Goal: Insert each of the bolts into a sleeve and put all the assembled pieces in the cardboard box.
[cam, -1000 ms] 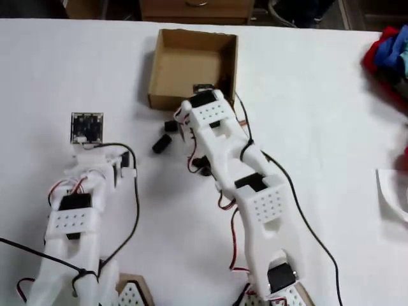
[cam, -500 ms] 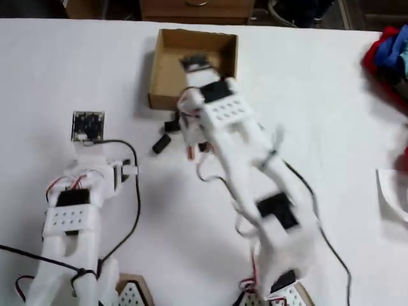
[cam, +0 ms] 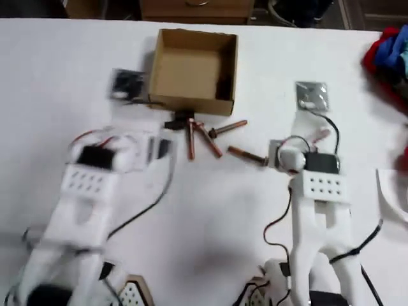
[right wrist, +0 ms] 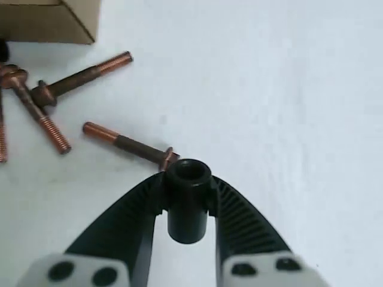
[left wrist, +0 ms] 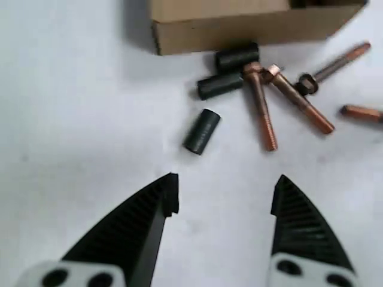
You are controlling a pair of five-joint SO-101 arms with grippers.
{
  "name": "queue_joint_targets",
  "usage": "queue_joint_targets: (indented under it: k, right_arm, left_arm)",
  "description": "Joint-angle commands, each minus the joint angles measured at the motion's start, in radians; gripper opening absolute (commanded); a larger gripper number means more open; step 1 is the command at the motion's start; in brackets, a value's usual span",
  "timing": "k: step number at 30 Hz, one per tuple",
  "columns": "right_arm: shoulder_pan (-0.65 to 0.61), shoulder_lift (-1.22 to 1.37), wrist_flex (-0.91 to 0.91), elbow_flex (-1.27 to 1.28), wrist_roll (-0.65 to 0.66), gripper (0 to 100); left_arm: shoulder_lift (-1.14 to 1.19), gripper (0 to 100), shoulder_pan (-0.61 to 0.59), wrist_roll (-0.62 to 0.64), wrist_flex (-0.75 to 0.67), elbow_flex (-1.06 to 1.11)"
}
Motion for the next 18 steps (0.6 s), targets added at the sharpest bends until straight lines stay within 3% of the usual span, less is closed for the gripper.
queue_joint_targets:
  k: [1,9,13,18]
  right_arm:
    - [0.082,-0.061,-0.042,0.049,-0.058,2.0]
    - [0.183,-0.110,-0.148,0.158,-0.064,2.0]
    - [0.131,-0.122,-0.145,0.164,-0.068,2.0]
    - [0.116,-0.122,-0.133,0.163,-0.068,2.0]
  left_arm:
    - [0.316,27,0.092,-0.020,0.127,-0.302]
    - [0.878,27,0.133,0.227,0.557,-1.112]
    - [1.123,27,0.132,0.367,0.652,-1.380]
    - [1.379,27,0.140,0.371,0.701,-1.666]
